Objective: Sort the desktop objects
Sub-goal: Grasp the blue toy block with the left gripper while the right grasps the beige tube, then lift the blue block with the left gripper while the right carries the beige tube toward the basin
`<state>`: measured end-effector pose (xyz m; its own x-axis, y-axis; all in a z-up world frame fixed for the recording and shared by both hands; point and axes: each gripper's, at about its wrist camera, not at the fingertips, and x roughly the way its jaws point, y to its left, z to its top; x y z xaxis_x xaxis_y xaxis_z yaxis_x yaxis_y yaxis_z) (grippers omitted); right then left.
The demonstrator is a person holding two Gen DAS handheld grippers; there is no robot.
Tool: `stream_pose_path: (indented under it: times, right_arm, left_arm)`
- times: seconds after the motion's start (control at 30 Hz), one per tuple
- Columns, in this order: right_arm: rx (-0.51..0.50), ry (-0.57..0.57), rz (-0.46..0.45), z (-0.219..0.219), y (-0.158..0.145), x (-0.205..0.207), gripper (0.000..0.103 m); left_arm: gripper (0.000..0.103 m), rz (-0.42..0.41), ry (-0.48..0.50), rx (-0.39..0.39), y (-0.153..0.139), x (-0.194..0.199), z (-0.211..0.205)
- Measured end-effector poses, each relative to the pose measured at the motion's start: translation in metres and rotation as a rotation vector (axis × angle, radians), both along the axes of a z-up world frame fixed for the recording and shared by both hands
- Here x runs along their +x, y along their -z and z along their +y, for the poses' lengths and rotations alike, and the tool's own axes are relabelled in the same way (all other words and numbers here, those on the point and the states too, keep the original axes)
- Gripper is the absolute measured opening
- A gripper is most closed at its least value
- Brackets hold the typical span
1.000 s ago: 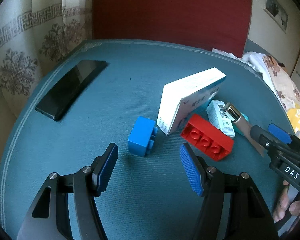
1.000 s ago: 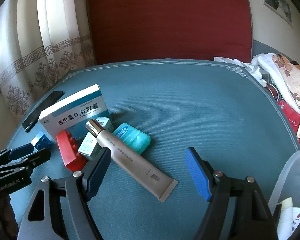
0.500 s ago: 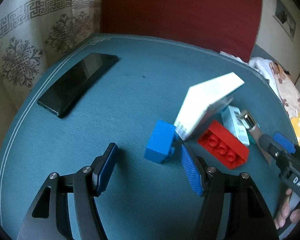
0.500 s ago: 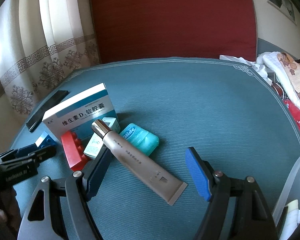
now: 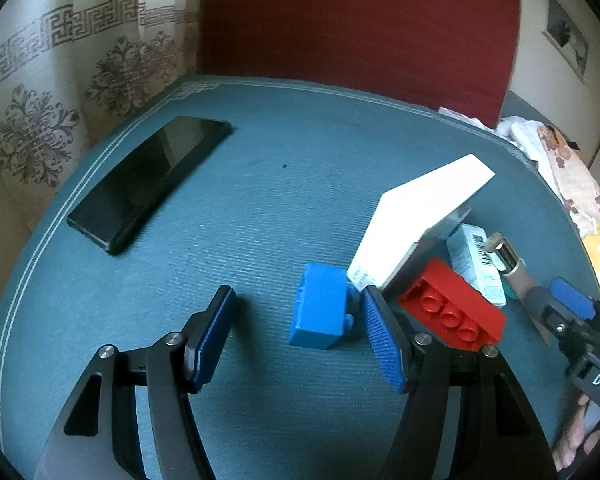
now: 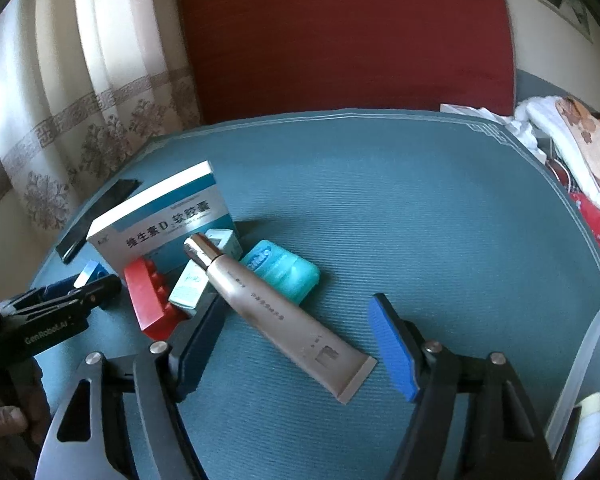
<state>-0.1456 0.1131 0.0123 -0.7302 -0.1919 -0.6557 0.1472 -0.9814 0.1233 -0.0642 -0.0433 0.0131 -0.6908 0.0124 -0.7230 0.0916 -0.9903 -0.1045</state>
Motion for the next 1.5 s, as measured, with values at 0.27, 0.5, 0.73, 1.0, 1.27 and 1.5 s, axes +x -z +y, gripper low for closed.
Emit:
stream_pose_path:
  times: [0.27, 0.5, 0.73, 1.0, 1.27, 1.5]
  right_arm:
    - [0.132, -0.088, -0.028, -0.027, 0.003, -0.015, 0.050]
    - [0.143, -0.060, -0.072, -0.023, 0.006, -0.007, 0.015]
    - [0.009, -0.027, -0.131, -0.001, 0.007, 0.028, 0.011]
    - [-0.122, 0.005, -0.146, 0.027, 0.003, 0.064, 0.010]
    - [-0.150, 0.015, -0.168, 0.034, 0.013, 0.078, 0.010]
    - [-0.215, 0.017, -0.129, 0.046, 0.000, 0.088, 0.009]
  left_arm:
    - [0.068, 0.005, 0.027, 0.027, 0.000, -0.001, -0.002]
    - [0.067, 0.006, 0.042, 0.035, -0.001, 0.002, -0.001]
    - [0.048, 0.002, 0.021, 0.039, -0.002, 0.004, -0.008]
    - [0.027, -0.009, 0.003, 0.088, -0.004, 0.010, -0.018]
    - [0.027, -0.019, 0.056, 0.052, -0.011, 0.038, -0.002]
    - [0.027, -0.020, 0.134, 0.024, -0.019, 0.055, 0.024]
